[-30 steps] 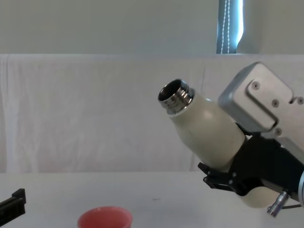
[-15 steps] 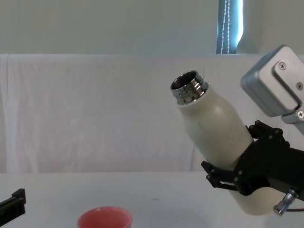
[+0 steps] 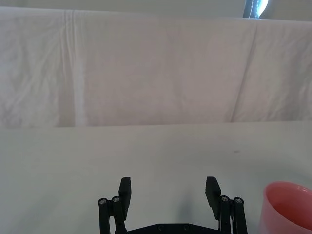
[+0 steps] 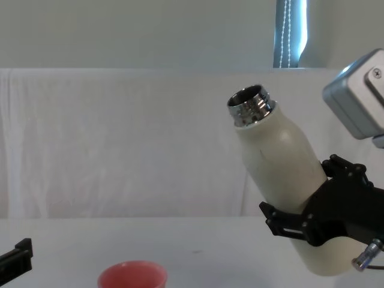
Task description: Grasp the thermos with one hand and pour water into the cup lid.
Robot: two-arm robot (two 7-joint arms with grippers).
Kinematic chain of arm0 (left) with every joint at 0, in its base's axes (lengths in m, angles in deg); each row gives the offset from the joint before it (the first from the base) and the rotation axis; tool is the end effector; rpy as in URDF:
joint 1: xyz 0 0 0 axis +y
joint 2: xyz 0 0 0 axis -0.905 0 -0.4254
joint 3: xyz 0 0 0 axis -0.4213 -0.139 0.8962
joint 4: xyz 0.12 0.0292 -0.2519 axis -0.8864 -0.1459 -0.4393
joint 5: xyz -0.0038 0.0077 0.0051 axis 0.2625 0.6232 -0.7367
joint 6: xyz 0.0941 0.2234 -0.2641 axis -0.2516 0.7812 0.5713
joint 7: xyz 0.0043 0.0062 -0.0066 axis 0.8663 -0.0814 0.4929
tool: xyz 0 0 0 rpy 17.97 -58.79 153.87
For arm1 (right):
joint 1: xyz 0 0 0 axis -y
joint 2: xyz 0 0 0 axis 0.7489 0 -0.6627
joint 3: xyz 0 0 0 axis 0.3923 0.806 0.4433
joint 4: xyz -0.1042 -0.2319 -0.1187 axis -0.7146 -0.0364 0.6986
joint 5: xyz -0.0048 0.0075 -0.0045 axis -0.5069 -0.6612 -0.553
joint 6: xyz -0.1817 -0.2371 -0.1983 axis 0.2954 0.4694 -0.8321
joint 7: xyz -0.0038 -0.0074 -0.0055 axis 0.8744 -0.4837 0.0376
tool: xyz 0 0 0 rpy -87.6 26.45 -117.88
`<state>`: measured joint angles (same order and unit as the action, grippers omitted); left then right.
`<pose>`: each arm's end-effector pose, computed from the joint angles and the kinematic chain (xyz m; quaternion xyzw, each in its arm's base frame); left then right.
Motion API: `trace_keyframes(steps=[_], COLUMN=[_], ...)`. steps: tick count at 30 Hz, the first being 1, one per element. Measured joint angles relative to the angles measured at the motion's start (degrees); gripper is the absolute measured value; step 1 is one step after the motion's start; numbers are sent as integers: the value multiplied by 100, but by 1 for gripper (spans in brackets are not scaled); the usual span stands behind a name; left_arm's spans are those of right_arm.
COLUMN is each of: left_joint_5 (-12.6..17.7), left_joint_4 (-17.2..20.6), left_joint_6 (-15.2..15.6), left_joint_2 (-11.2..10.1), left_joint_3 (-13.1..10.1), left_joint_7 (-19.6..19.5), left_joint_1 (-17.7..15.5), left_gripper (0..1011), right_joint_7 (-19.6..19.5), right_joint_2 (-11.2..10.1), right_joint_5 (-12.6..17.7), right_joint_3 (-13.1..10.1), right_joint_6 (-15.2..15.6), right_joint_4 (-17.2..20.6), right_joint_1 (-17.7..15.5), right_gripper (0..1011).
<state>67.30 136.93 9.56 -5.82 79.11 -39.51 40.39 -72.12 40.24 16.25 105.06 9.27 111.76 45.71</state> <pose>0.3048 0.0299 -0.2764 -0.0174 0.0065 0.6616 0.7496 0.3730 0.0627 -0.2247 -0.1374 -0.2649 -0.4910 0.8185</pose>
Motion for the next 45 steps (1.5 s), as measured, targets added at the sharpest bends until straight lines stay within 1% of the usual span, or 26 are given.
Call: trace_keyframes(steps=[6, 12, 13, 14, 16, 22, 25, 27, 28, 30, 32, 33, 36, 37, 45], left_joint_5=[0, 0, 0, 0, 0, 0, 0, 0, 0, 0, 0, 0, 0, 0, 0], left_joint_4=[0, 0, 0, 0, 0, 0, 0, 0, 0, 0, 0, 0, 0, 0, 0], left_joint_6=[0, 0, 0, 0, 0, 0, 0, 0, 0, 0, 0, 0, 0, 0, 0], left_joint_2=[0, 0, 0, 0, 0, 0, 0, 0, 0, 0, 0, 0, 0, 0, 0], left_joint_3=[0, 0, 0, 0, 0, 0, 0, 0, 0, 0, 0, 0, 0, 0, 0], left_joint_7=[0, 0, 0, 0, 0, 0, 0, 0, 0, 0, 0, 0, 0, 0, 0], left_joint_1=[0, 0, 0, 0, 0, 0, 0, 0, 0, 0, 0, 0, 0, 0, 0], left_gripper=[1001, 1001, 1001, 1001, 1001, 1001, 1001, 1001, 1001, 1001, 1001, 1001, 1001, 1001, 1001], right_joint_7=[48, 139, 175, 175, 236, 305, 314, 339, 339, 349, 349, 349, 335, 335, 254], right_joint_2=[13, 79, 99, 99, 135, 210, 243, 295, 295, 337, 343, 365, 381, 381, 429], right_joint_5=[224, 616, 749, 749, 1012, 1481, 1658, 1914, 1914, 2160, 2208, 2358, 2509, 2509, 2806], right_joint_3=[-93, -238, -280, -280, -354, -473, -513, -570, -570, -617, -627, -655, -672, -672, -652], right_joint_6=[18, 65, 82, 82, 104, 113, 111, 131, 131, 165, 171, 200, 239, 239, 364], right_joint_4=[35, 44, 47, 47, 47, 8, -19, -60, -60, -100, -107, -126, -147, -147, -237], right_joint_1=[-62, -134, -154, -154, -187, -256, -279, -299, -299, -313, -314, -323, -327, -327, -293], right_gripper=[947, 947, 947, 947, 947, 947, 947, 947, 947, 947, 947, 947, 947, 947, 947])
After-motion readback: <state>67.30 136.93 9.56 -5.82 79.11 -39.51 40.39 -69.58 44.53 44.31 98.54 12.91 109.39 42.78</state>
